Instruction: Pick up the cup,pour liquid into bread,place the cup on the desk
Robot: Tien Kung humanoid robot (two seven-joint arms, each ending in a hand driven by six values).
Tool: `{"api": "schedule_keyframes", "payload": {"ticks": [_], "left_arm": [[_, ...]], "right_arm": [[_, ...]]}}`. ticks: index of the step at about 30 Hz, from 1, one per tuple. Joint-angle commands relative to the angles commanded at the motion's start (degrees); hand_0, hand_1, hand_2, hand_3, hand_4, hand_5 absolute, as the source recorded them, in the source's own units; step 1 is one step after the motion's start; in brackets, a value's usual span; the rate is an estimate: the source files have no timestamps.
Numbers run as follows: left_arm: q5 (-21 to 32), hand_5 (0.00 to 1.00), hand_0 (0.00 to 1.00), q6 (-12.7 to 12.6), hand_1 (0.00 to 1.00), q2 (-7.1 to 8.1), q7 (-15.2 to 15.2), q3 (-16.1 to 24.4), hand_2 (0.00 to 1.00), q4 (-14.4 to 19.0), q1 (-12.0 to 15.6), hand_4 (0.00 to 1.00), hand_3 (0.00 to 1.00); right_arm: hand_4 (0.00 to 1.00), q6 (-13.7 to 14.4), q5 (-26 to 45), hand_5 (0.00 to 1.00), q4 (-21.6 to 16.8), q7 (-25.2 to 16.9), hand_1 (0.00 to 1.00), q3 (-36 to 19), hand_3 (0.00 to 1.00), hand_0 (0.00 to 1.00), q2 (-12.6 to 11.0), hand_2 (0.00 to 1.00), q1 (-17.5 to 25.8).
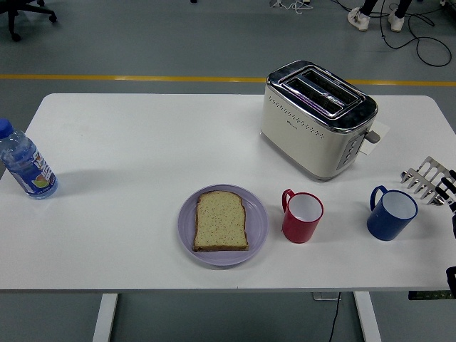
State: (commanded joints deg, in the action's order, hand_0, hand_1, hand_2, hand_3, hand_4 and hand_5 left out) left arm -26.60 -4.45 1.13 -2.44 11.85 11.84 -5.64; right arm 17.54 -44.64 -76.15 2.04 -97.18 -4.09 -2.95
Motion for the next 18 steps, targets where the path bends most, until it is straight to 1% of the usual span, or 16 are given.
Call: {"api": "schedule_keyframes", "payload": {"ticks": [18], "left_arm": [[0.5, 0.84, 0.641, 0.1, 0.649, -0.12, 0.0, -1.1, 0.664, 0.0, 0.5, 0.329, 0.569]], "right_arm": [[0.472, -0.1, -0.1, 0.507, 0.3, 0.0, 0.631, 0.2, 0.616, 0.658, -0.1, 0.661, 0.5]]}}
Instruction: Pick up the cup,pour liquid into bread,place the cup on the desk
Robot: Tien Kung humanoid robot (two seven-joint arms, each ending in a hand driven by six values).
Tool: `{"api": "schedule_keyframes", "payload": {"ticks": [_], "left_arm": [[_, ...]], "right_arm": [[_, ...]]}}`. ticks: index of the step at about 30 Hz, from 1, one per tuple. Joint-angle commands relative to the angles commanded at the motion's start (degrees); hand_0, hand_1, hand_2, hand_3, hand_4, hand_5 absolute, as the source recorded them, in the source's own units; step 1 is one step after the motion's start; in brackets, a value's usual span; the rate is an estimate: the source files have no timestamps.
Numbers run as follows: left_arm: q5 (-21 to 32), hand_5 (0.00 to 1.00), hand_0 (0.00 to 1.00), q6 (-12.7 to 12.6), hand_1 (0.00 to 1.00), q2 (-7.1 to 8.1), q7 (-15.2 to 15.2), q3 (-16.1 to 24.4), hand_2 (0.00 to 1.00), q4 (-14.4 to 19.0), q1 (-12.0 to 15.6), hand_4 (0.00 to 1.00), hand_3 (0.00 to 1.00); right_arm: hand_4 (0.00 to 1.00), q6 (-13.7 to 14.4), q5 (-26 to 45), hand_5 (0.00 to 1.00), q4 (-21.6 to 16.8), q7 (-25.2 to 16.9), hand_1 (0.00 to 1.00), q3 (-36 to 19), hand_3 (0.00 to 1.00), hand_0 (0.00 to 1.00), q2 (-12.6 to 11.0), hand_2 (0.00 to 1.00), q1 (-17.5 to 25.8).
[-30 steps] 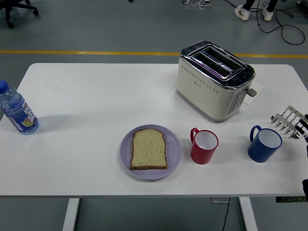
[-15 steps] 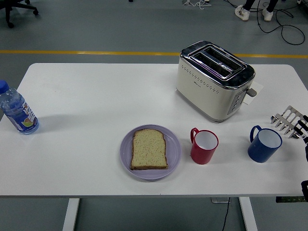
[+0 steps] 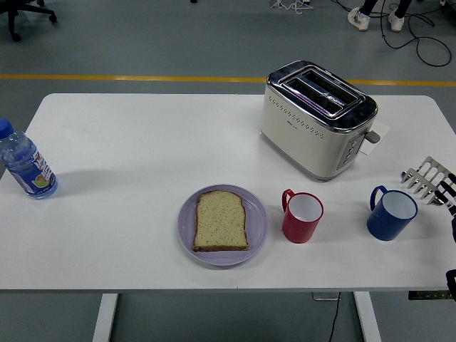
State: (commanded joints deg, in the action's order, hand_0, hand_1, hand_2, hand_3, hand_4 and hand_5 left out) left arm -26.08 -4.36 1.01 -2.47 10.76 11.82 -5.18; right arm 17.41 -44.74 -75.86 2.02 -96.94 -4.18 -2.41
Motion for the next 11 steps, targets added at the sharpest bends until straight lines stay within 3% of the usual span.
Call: {"api": "schedule_keyframes", "payload": {"ticks": [11], "left_arm": [[0.1, 0.836, 0.64, 0.0, 0.649, -0.02, 0.0, 0.2, 0.664, 0.0, 0.0, 0.327, 0.567]], "right_arm": [[0.472, 0.1, -0.2, 0.507, 0.0, -0.3, 0.631, 0.4, 0.616, 0.656, 0.0, 0.661, 0.1]]}}
